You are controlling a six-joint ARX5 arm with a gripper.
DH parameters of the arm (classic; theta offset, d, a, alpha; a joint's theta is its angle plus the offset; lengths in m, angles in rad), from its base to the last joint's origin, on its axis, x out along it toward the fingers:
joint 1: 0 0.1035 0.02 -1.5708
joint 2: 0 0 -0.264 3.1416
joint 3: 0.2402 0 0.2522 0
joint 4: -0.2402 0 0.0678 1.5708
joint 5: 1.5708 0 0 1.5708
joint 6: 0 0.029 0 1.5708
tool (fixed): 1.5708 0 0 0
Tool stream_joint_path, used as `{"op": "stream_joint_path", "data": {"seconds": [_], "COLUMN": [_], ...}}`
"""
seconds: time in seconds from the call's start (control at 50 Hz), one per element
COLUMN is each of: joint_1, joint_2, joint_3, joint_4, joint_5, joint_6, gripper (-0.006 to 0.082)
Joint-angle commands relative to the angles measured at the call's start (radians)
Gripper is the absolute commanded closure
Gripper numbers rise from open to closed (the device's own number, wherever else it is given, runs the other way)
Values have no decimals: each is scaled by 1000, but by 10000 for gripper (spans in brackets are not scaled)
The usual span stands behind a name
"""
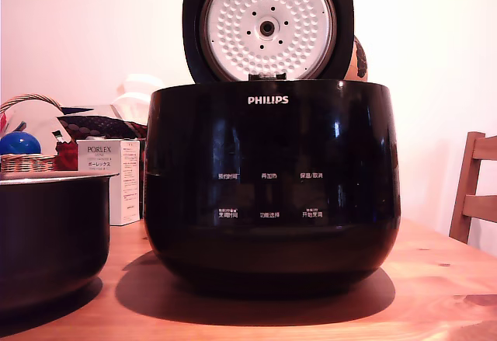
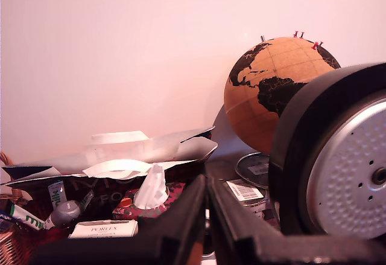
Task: Pick up the metallic pot next to the rice cooker
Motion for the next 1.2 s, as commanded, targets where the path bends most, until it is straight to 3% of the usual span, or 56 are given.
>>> {"op": "stream_joint_path", "data": {"seconds": [0.0, 0.48, 0.68, 0.82, 0.88, 0.9, 0.94, 1.02, 1.18], "joint_1": [3, 14, 69, 98, 105, 106, 106, 106, 103], "joint_2": [-7, -8, -8, -8, -8, -8, -8, -7, -6], "joint_3": [-24, -5, 90, 179, 219, 232, 254, 281, 290], "joint_4": [-170, -90, -336, -605, -730, -772, -846, -973, -1178], "joint_5": [6, 29, 175, 276, 329, 338, 354, 395, 443], "joint_6": [0, 1, 55, 196, 201, 269, 269, 381, 430], "gripper": [787, 787, 787, 787, 788, 787, 787, 787, 787]}}
